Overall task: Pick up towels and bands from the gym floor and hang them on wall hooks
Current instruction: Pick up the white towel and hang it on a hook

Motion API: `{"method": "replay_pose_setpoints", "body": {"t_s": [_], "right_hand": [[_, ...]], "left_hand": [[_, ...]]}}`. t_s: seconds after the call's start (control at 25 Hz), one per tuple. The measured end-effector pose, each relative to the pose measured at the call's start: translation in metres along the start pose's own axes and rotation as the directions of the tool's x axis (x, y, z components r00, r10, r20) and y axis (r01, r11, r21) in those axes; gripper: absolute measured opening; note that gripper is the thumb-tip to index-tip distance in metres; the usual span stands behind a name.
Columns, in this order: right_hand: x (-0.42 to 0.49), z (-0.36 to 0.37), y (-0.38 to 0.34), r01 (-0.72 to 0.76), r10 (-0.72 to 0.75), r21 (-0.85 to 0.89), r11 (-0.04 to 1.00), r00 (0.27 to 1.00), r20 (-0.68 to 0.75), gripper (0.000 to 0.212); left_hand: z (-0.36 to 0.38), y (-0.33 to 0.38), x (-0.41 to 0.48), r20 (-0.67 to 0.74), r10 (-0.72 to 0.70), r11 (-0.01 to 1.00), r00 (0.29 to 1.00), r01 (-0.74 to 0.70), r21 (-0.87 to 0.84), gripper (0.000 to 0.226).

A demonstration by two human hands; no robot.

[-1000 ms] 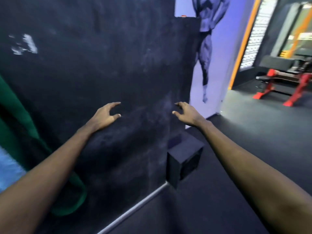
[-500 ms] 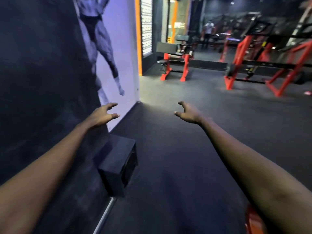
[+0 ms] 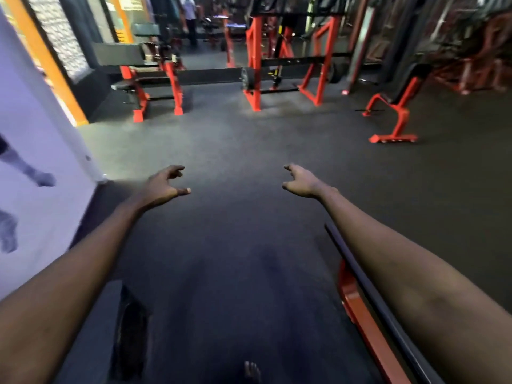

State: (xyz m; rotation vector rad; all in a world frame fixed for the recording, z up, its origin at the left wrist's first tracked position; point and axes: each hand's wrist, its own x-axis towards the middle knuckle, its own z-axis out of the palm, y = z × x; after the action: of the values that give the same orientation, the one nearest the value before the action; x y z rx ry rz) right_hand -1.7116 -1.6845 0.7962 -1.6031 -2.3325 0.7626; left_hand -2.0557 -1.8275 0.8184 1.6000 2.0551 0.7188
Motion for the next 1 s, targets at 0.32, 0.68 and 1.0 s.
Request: {"method": "replay_pose_setpoints", "body": {"t_s": [0.32, 0.68, 1.0], "right_hand": [[0.097, -0.078, 0.136, -0.271, 0.281, 0.095, 0.958, 0.953, -0.114, 0.07], [0.192, -0.137, 0.274, -0.504, 0.52, 0.128, 0.854, 0.824, -0.225, 0.071], [0.233, -0.176, 0.384, -0.738, 0.781, 0.257, 0.624, 0.574, -0.248, 0.068]], "left_hand": [[0.095, 0.1, 0.227, 0.25, 0.152, 0.987, 0.956, -0.16, 0.014, 0.078], [0.225, 0.206, 0.462, 0.471, 0.33, 0.927, 0.818, -0.375, 0.002, 0.077], [0.358, 0.324, 0.632, 0.659, 0.465, 0.82, 0.592, -0.568, -0.069, 0.072]]}}
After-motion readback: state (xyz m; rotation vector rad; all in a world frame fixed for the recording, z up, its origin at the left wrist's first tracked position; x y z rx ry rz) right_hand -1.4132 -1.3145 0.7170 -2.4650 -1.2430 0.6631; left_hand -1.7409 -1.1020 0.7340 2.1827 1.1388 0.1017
